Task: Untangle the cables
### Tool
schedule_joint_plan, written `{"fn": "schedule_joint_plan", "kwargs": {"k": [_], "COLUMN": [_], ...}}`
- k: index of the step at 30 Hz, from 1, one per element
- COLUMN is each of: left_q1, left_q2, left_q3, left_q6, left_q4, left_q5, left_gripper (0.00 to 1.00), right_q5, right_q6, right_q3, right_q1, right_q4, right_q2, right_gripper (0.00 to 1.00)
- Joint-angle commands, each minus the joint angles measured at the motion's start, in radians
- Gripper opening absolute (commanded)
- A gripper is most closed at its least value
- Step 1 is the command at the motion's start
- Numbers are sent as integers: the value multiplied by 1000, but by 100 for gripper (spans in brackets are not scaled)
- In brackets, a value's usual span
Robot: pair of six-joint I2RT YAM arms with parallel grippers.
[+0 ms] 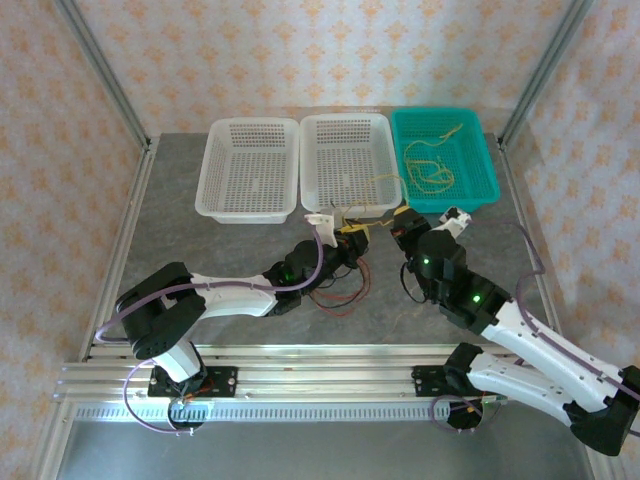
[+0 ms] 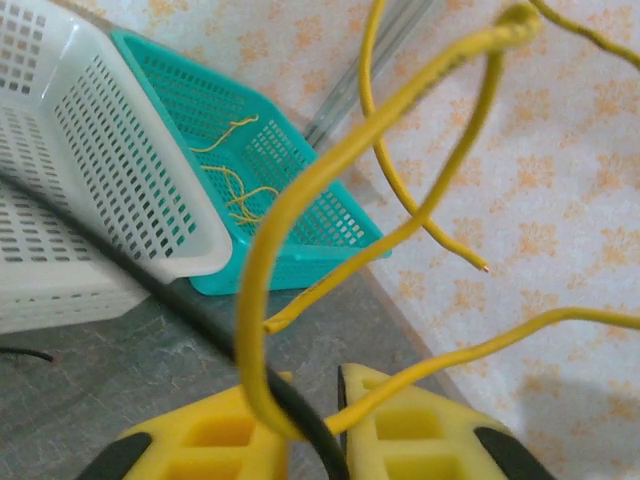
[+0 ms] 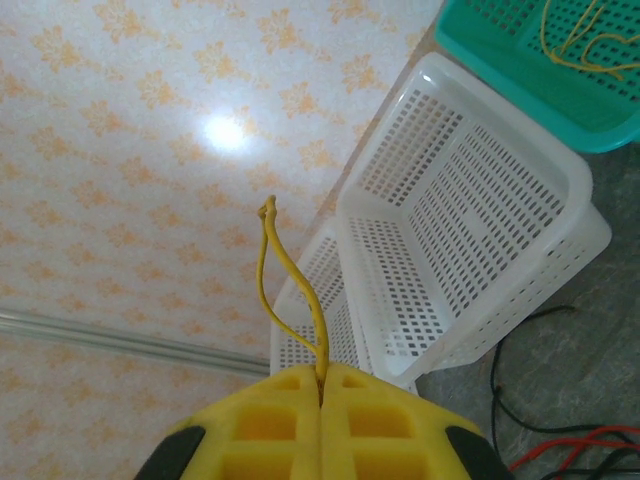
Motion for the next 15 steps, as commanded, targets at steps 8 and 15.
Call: {"fn": "schedule_joint_plan", "kwargs": {"k": [8, 15], "left_q1": [-3, -2], "left_q2": [-63, -136], "left_q3": [-55, -105], "left_q6": [25, 74], "left_q4": [-11, -15], "left_q5": [52, 143], "left_gripper": [11, 11], "right_q5": [205, 322], "right_q6": [-149, -260], "right_q3": [53, 28], "right_q1": [5, 4], "right_q4": [-70, -91], "right_q2": [-16, -6], "right_gripper": [0, 0]}}
